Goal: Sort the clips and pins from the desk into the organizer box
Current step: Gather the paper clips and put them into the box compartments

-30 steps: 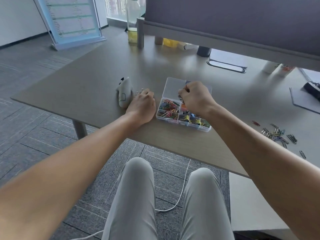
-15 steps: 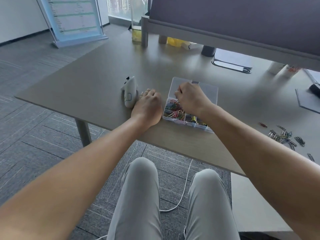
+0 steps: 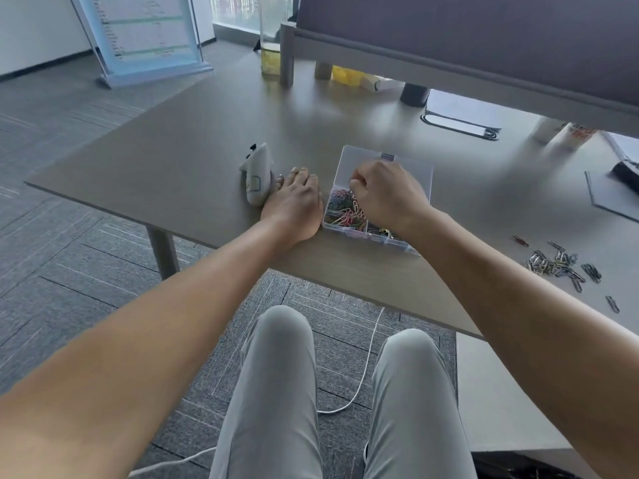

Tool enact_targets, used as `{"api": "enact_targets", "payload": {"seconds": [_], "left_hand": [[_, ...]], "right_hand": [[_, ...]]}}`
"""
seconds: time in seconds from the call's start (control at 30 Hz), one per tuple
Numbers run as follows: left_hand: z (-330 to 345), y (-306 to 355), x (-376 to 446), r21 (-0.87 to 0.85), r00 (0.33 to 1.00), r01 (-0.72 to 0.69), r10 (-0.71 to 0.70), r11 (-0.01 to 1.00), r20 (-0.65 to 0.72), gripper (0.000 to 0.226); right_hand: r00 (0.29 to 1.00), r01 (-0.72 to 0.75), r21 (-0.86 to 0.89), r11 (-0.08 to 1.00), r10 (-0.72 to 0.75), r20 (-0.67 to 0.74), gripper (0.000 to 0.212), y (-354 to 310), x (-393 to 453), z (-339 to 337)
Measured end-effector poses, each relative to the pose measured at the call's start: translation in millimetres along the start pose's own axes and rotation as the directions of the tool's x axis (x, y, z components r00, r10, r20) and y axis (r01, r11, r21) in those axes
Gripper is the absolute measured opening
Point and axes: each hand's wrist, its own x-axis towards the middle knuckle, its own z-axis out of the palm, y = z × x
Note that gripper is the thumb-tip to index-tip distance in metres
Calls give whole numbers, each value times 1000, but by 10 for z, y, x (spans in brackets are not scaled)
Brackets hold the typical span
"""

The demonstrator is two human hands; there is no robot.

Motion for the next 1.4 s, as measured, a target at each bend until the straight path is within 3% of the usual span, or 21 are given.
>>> {"api": "enact_targets", "payload": {"seconds": [0.23, 0.47, 0.77, 0.87, 0.97, 1.13, 1.27, 1.4], "left_hand": [[-118, 26, -15, 37, 989, 22, -28, 999, 144, 59], [-266, 368, 5, -109, 996, 84, -82, 990, 19, 59], [-38, 1981, -259, -72, 960, -278, 278, 958, -14, 64], [183, 2447, -345, -51, 923, -381, 383, 923, 28, 63], [400, 2780, -414, -42, 901, -424, 426, 905, 80, 57], [763, 3002, -355, -41, 933, -345, 347, 938, 97, 54], [769, 2943, -194, -189, 969, -247, 240, 950, -56, 28], [655, 2802, -11, -240, 986, -161, 142, 957, -92, 30]], "right_hand": [[999, -38, 49, 998, 40, -21, 27, 90, -160, -116], [989, -100, 117, 988, 112, -95, 25, 480, -582, -350], [897, -379, 100, 920, 392, -203, 24, 1627, -1624, -687], [851, -472, 133, 872, 490, -188, 29, 2008, -1957, -756], [803, -570, 153, 807, 587, -107, 48, 2334, -2199, -804], [767, -638, 124, 760, 641, 14, 74, 2674, -2370, -744], [803, -595, 84, 799, 595, 30, 91, 2713, -2139, -608], [867, -498, 61, 865, 496, 49, 98, 2615, -1707, -508]]}}
